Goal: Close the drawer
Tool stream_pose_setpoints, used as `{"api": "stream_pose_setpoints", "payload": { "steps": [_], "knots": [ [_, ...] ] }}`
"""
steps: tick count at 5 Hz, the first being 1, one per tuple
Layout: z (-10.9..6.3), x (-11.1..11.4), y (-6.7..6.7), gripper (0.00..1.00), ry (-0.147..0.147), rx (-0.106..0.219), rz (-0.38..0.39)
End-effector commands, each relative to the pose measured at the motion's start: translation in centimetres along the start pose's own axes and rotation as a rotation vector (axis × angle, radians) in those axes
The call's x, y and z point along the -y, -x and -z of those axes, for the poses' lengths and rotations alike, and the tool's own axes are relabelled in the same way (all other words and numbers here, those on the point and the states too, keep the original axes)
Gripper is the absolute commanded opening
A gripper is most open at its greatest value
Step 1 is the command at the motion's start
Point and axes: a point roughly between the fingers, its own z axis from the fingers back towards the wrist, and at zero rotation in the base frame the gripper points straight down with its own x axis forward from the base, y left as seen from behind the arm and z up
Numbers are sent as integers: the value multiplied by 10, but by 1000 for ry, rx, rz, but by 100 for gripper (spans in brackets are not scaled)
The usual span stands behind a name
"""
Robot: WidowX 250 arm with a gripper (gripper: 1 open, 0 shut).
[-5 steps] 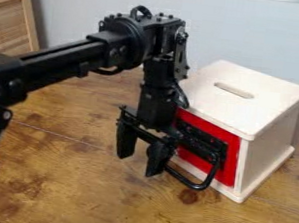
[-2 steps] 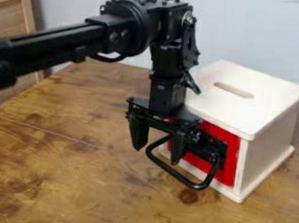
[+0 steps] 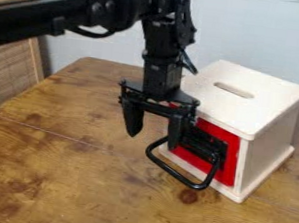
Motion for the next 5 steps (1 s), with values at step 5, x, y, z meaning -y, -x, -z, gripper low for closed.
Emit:
{"api": "stream_pose_setpoints", "payload": {
  "steps": [5],
  "knots": [
    [-55, -13, 36, 100, 32, 185, -28]
  ]
}}
